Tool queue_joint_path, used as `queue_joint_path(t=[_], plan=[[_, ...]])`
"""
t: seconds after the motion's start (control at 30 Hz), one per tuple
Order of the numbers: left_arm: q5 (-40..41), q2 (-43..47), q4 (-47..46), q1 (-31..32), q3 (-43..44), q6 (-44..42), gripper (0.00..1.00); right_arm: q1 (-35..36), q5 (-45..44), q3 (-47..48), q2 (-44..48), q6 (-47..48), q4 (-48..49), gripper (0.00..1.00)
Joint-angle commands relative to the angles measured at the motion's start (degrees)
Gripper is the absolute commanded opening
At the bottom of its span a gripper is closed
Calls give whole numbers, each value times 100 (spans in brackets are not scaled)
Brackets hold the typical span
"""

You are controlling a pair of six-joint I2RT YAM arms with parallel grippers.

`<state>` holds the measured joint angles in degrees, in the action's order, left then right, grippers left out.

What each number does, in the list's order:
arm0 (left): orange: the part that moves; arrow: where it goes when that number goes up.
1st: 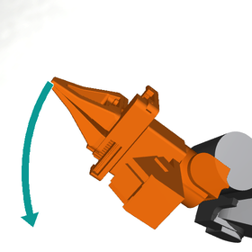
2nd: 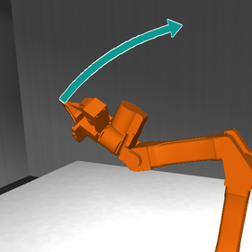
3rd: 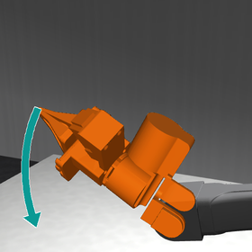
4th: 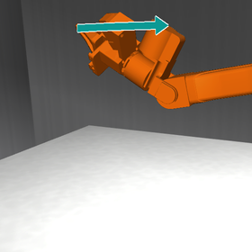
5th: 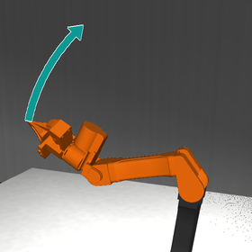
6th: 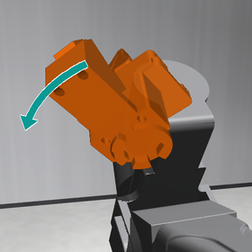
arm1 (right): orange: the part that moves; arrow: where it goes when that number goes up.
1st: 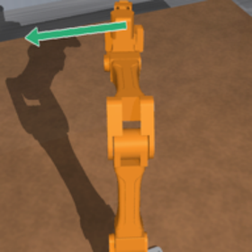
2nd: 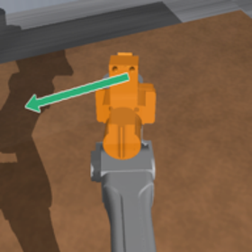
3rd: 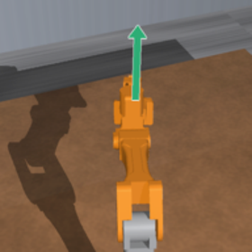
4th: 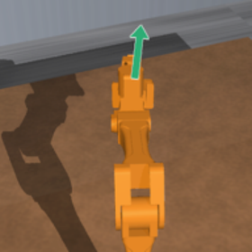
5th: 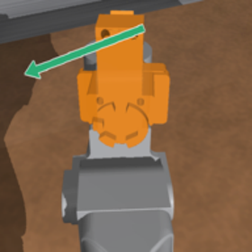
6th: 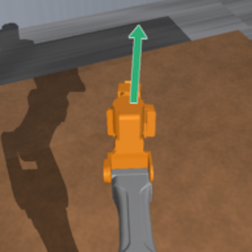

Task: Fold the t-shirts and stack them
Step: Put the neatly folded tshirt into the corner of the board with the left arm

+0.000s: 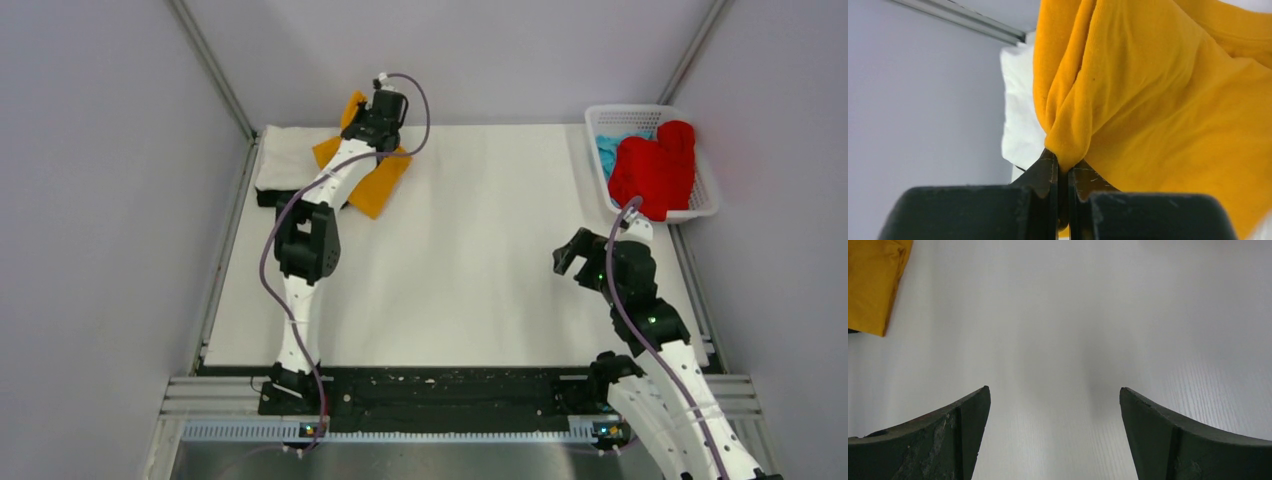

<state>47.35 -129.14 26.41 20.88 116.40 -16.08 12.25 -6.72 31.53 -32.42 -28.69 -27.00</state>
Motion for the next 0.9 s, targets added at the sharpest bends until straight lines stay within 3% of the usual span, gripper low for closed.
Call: queue_joint_path(t=[0.0, 0.2, 0.5, 0.87], plan=[[-77, 374, -668, -100, 479, -693, 0, 14, -256, 45, -67, 76, 175, 99], [89, 559, -1102, -171, 587, -1289, 0, 21, -312, 46, -107, 33, 176, 99], [-120, 597, -760, -330, 1357, -1391, 0, 22, -377, 56, -116, 27, 170, 99], [-156, 483, -726, -633, 1367, -1185, 0, 16, -585, 86, -157, -31, 124, 99]])
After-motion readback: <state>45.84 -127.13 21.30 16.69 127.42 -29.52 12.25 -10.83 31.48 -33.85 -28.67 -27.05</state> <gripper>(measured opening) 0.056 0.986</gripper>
